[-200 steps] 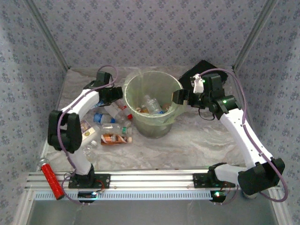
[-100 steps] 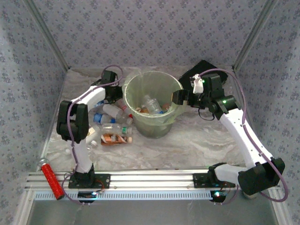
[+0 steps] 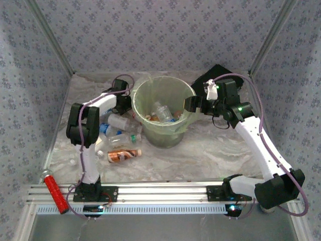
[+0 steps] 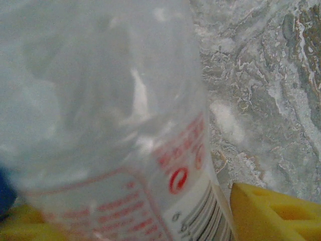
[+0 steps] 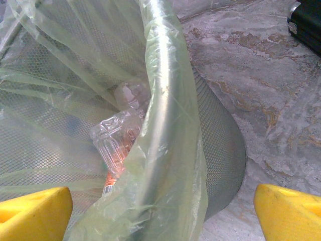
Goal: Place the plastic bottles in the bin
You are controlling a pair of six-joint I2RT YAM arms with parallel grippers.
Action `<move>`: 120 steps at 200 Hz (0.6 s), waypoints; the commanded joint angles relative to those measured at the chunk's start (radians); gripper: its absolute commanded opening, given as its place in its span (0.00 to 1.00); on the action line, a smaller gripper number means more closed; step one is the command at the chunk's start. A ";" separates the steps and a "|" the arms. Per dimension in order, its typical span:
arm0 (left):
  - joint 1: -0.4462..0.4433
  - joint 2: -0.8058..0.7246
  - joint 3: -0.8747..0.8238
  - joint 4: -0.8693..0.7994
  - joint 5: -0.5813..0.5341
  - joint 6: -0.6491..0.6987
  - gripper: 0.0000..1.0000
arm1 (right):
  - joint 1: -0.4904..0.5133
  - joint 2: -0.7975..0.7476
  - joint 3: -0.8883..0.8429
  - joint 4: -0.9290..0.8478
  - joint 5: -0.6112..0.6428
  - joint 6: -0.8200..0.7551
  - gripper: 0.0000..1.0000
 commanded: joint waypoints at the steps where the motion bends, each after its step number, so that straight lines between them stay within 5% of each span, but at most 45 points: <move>1: -0.002 0.005 0.043 0.009 0.016 -0.010 0.64 | 0.006 -0.004 0.011 -0.014 0.016 -0.020 0.95; 120: 0.068 -0.333 0.031 -0.050 -0.026 0.046 0.53 | 0.007 -0.005 0.015 -0.012 0.017 -0.017 0.95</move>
